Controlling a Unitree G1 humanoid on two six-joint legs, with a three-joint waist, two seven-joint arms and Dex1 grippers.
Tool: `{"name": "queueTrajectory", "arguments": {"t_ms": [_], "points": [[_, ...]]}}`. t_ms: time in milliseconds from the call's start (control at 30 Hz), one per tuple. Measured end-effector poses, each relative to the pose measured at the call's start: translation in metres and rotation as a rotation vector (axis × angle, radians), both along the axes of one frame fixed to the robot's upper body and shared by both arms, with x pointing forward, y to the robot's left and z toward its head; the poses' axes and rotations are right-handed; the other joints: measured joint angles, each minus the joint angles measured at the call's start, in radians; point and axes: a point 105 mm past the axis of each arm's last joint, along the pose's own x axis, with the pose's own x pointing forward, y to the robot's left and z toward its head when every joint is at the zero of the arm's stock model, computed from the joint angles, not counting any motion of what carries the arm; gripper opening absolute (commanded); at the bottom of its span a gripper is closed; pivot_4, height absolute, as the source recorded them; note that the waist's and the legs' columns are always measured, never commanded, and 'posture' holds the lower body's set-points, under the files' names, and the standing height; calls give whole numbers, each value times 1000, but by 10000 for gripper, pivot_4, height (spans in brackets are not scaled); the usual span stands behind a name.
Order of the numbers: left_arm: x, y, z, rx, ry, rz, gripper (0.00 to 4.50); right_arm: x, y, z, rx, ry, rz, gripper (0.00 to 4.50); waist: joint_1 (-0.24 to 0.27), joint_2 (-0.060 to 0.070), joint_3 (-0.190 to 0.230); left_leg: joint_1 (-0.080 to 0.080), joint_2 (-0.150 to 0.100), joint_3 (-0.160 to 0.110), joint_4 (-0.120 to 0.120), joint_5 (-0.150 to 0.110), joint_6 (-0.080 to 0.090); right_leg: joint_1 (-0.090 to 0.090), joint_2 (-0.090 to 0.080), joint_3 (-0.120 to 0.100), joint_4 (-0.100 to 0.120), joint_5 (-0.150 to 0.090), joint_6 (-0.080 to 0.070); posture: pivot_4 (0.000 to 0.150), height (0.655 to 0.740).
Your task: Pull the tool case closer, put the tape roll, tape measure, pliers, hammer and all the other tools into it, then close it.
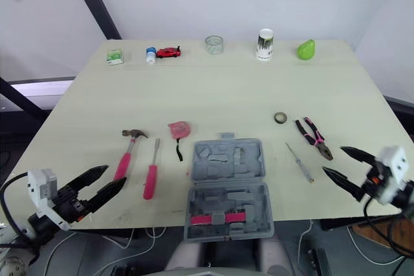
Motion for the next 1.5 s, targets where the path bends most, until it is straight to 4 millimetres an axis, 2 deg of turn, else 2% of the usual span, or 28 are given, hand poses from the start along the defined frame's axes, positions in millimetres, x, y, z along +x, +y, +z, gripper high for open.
{"name": "queueTrajectory", "arguments": {"t_ms": [133,167,300,433,567,600,733,767,800,933,1300,1400,1433,1467,1500], "points": [[16,-26,20,-13,-77,-86,44012,31,28,13,-147,29,88,44373,1,1,1,0,-1,0,0,0,0,0,0,0,0,0,0,1500,7400],[20,-32,26,-4,-102,-102,44012,42,33,16,-260,36,103,44373,1,1,1,0,-1,-1,0,0,0,0,0,0,0,0,0,1500,7400],[27,-42,29,20,-117,-120,44012,69,42,23,-433,95,131,44373,-1,1,1,-1,-1,-1,-1,0,0,-1,0,-1,-1,0,0,1500,7400],[30,-52,36,-21,-166,-155,44012,111,69,37,-532,143,164,44373,-11,2,1,-4,-1,0,-1,0,0,-4,0,-1,0,1,-1,1500,7400],[25,-58,51,-106,-222,-260,44012,145,101,31,-600,194,181,44373,-19,2,2,-5,-1,-1,-1,0,0,-4,0,-3,0,1,-1,1500,7400],[23,-58,54,-120,-231,-276,44859,151,107,24,-614,219,186,42195,-18,2,2,-5,-1,-1,-1,0,0,-4,0,-3,0,1,-1,1500,7400],[20,-58,56,-145,-238,-284,45000,164,110,2,-656,288,148,31550,-13,2,2,-7,-2,-2,-2,0,-1,-5,-3,-4,-2,1,-1,1500,7400],[20,-58,56,-147,-238,-284,45000,165,109,-1,-662,296,140,25622,-13,2,2,-7,-2,-2,-2,0,-1,-5,-4,-4,-2,1,-1,1500,7400],[19,-58,55,-153,-235,-284,45000,167,107,-8,-680,307,123,22649,-14,3,2,-7,-2,-2,-2,0,-1,-5,-4,-3,-2,1,-1,1500,7400],[15,-59,54,-161,-228,-288,45000,170,103,-16,-708,325,95,22649,-24,3,3,-7,-2,-2,-3,0,-1,-5,-3,-3,-1,1,-1,1500,7400],[12,-61,55,-163,-238,-314,45000,179,111,-23,-681,296,5,22649,-29,5,3,-6,-2,-2,-3,0,-1,-5,-2,-3,0,1,-1,1500,7400],[12,-61,56,-162,-242,-317,45000,179,110,-24,-686,298,-5,14030,-29,5,3,-6,-2,-2,-3,0,-1,-5,-2,-3,0,1,-1,1500,7400],[12,-61,56,-162,-243,-318,45000,179,110,-25,-679,303,-14,12488,-29,5,3,-6,-2,-2,-3,0,-1,-5,-2,-3,0,1,-1,1500,7400],[12,-61,56,-161,-247,-324,45000,181,108,-27,-662,301,-50,5116,-29,5,4,-6,-2,-2,-3,0,-1,-5,-2,-3,0,1,-1,1500,7400],[12,-62,56,-161,-247,-324,45000,181,108,-27,-661,301,-52,2148,-29,6,4,-6,-2,-2,-3,0,-1,-5,-2,-3,0,1,-1,1500,7400]]}}
